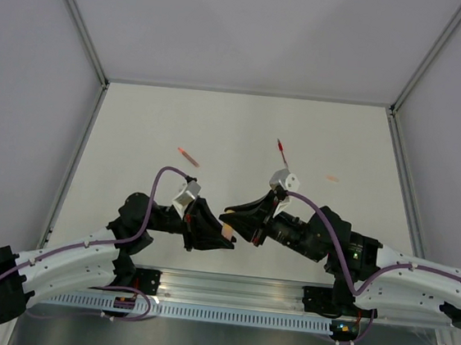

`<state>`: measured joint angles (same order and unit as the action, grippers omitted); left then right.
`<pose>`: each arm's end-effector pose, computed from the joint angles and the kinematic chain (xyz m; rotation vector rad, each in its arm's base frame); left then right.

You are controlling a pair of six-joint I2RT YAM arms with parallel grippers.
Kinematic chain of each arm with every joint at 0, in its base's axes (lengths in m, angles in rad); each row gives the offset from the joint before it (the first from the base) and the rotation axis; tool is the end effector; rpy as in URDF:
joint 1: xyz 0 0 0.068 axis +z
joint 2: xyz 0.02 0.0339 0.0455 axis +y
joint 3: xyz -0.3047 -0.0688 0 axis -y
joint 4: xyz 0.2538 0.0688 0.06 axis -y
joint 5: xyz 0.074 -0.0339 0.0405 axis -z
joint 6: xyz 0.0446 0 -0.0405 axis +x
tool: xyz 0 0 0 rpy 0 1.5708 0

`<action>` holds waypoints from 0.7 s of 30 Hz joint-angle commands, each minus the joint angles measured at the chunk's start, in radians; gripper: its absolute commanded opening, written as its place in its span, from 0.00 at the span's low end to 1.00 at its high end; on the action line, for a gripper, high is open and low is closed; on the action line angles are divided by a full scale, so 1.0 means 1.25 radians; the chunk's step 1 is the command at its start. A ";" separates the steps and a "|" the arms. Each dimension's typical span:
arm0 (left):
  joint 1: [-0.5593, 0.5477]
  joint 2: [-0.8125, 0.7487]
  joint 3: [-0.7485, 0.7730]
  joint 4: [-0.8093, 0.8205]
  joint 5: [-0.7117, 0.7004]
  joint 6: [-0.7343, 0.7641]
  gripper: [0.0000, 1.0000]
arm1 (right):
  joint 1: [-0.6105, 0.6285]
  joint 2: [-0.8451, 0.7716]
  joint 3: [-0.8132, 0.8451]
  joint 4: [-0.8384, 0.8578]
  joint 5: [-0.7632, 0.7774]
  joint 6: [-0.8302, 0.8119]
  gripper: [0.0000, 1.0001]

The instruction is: Insert the pens into the pen caps

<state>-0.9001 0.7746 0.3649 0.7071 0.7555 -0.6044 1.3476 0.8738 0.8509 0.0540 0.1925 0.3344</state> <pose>0.0759 -0.1449 0.3118 0.9498 1.2747 -1.7002 0.0520 0.1905 0.4050 -0.6595 1.5285 1.1670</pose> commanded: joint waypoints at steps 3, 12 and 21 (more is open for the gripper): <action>0.012 0.007 0.080 0.071 -0.142 -0.051 0.02 | 0.010 0.004 -0.055 -0.105 -0.066 0.033 0.00; 0.012 0.049 0.124 0.037 -0.214 -0.054 0.02 | 0.010 -0.017 -0.126 -0.051 -0.077 0.094 0.00; 0.013 0.054 0.152 0.007 -0.258 -0.027 0.02 | 0.012 -0.020 -0.187 0.009 -0.127 0.110 0.00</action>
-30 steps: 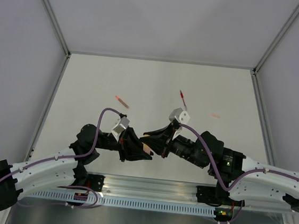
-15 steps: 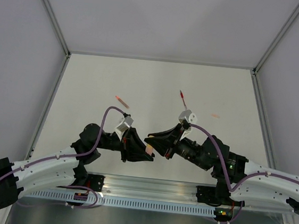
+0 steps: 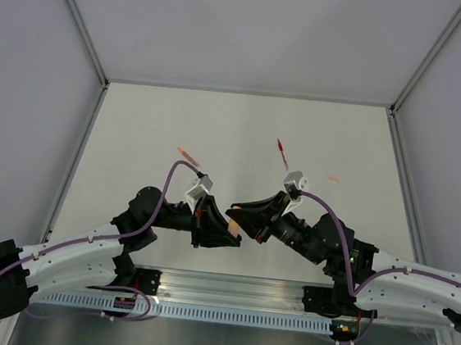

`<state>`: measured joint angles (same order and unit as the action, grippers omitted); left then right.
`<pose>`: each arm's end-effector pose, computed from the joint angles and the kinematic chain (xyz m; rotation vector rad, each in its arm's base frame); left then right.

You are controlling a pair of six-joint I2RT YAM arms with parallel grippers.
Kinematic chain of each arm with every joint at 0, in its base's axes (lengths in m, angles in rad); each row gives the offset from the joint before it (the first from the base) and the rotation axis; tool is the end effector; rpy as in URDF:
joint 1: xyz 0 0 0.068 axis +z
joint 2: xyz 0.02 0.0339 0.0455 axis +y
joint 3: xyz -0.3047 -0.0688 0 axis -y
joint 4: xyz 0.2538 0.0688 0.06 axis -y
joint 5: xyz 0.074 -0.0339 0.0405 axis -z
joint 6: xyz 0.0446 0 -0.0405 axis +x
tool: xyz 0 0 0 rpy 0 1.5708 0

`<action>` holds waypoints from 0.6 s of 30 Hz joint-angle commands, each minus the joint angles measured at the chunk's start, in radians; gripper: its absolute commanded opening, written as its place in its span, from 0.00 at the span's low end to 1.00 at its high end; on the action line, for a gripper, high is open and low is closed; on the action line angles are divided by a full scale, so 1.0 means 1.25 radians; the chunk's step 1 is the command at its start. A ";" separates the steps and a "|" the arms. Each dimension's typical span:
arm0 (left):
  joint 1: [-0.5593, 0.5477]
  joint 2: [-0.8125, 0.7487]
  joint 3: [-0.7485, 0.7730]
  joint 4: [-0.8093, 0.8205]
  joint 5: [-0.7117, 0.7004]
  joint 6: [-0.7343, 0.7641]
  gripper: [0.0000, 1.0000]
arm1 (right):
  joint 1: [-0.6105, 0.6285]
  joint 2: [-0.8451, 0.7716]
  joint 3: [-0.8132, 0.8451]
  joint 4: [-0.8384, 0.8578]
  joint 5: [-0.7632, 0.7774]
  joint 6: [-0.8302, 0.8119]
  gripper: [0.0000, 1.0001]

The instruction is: Insert the pens into the pen caps

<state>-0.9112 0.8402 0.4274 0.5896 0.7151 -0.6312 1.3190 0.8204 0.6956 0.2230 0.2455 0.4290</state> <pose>0.0867 -0.1595 0.3125 0.9020 1.4395 -1.7071 0.0574 0.1796 0.3758 -0.4884 1.5261 1.2178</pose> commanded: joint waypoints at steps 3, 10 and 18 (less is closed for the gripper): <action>0.029 0.004 0.112 0.098 -0.230 -0.006 0.02 | 0.033 0.010 -0.088 -0.106 -0.186 0.035 0.00; 0.049 -0.005 0.094 0.116 -0.263 -0.026 0.02 | 0.033 -0.006 -0.121 -0.096 -0.193 0.042 0.00; 0.069 0.015 0.102 0.138 -0.279 -0.053 0.02 | 0.035 0.002 -0.155 -0.041 -0.233 0.053 0.00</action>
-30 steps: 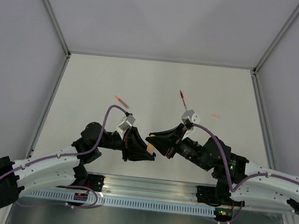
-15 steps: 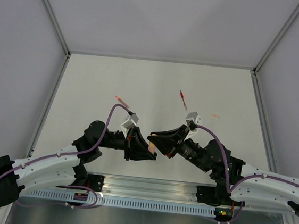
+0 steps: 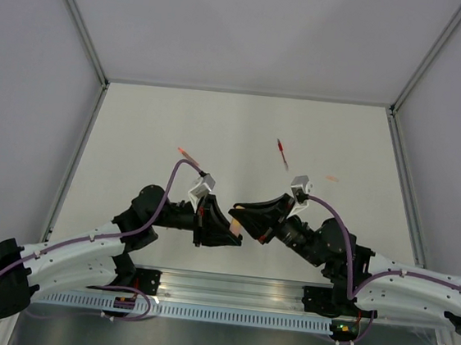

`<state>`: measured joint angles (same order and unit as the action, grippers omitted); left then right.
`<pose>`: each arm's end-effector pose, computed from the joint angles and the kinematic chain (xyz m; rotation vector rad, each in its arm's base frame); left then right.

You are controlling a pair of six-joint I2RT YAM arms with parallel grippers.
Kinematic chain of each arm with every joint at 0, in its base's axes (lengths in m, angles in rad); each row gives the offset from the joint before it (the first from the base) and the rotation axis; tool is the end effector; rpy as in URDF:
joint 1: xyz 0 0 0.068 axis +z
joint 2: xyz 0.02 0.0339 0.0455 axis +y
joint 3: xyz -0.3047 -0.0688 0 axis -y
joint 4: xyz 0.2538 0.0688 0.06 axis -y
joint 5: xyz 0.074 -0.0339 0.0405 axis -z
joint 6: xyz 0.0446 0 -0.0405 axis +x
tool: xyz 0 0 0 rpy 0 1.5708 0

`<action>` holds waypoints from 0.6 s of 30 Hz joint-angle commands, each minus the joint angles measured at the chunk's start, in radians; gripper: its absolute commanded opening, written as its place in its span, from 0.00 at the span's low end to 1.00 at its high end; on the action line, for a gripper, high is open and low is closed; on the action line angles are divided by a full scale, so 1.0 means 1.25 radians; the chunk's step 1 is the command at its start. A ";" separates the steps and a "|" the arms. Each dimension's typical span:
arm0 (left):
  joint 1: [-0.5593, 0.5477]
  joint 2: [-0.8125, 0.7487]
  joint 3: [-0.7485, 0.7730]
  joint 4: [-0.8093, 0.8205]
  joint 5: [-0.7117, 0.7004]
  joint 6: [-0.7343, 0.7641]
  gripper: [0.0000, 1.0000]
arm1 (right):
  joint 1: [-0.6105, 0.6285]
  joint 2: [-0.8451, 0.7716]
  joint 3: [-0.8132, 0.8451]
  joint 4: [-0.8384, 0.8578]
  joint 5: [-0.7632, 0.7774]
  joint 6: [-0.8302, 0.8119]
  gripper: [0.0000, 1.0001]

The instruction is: Insert the pens into the pen caps

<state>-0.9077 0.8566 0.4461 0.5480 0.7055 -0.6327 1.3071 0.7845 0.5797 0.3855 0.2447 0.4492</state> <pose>0.0905 -0.1628 0.3123 0.8873 1.4892 -1.6982 0.0575 0.1714 0.3570 -0.4246 1.4624 1.2721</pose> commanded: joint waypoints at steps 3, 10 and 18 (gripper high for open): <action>0.083 -0.009 0.078 0.190 -0.261 -0.071 0.02 | 0.043 0.007 -0.093 -0.151 -0.246 0.047 0.00; 0.089 -0.004 0.082 0.236 -0.252 -0.098 0.02 | 0.043 0.040 -0.121 -0.089 -0.264 0.065 0.00; 0.089 0.025 0.078 0.249 -0.218 -0.080 0.02 | 0.047 0.015 -0.117 -0.075 -0.202 0.055 0.00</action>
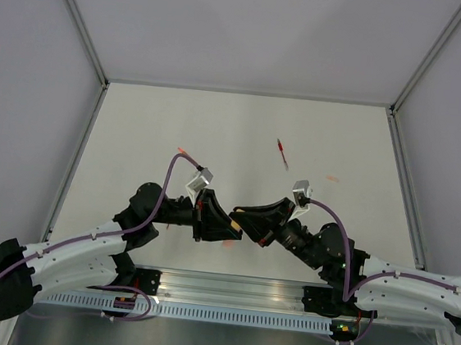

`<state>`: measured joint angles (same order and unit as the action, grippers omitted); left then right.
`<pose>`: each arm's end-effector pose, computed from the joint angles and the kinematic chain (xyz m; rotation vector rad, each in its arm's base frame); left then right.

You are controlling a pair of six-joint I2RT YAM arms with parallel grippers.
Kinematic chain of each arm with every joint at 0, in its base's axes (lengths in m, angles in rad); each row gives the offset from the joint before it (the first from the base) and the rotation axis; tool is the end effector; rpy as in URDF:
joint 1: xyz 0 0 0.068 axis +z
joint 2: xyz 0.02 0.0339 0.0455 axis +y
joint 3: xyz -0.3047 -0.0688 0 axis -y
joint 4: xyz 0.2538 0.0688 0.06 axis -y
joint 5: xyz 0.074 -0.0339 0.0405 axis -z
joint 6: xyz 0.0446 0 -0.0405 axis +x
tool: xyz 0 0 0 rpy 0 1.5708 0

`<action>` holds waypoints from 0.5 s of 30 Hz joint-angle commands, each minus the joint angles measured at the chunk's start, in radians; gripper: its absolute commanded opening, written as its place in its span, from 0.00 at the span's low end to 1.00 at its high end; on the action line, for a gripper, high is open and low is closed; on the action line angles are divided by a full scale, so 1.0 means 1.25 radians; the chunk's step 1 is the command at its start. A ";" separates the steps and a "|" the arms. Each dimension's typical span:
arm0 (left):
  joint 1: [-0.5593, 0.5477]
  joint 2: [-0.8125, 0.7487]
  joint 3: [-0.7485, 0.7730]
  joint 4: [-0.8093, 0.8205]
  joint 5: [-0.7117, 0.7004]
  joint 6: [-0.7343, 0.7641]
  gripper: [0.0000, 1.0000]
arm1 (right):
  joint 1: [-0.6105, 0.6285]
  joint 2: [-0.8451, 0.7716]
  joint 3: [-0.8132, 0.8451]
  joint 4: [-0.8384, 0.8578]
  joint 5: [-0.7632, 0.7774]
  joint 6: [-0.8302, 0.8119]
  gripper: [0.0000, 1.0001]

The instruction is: Insert the pens into the pen caps

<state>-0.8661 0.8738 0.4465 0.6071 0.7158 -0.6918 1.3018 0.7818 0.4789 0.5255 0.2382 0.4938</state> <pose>0.0983 -0.1608 0.3158 0.8277 1.4852 -1.7190 0.0575 0.1691 0.3356 -0.3760 1.4405 1.3312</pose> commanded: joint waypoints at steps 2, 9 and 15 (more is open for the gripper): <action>0.055 0.025 0.076 0.223 -0.178 -0.040 0.02 | 0.052 0.005 -0.011 -0.221 -0.155 0.010 0.00; 0.054 0.046 0.054 0.240 -0.071 -0.047 0.02 | 0.052 -0.002 0.202 -0.345 0.012 -0.070 0.06; 0.055 0.039 0.044 0.215 -0.009 -0.025 0.02 | 0.052 0.048 0.390 -0.448 0.083 -0.164 0.26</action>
<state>-0.8352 0.9283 0.4797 0.8482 0.7654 -0.7261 1.3434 0.8299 0.8429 0.0799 0.3351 0.3733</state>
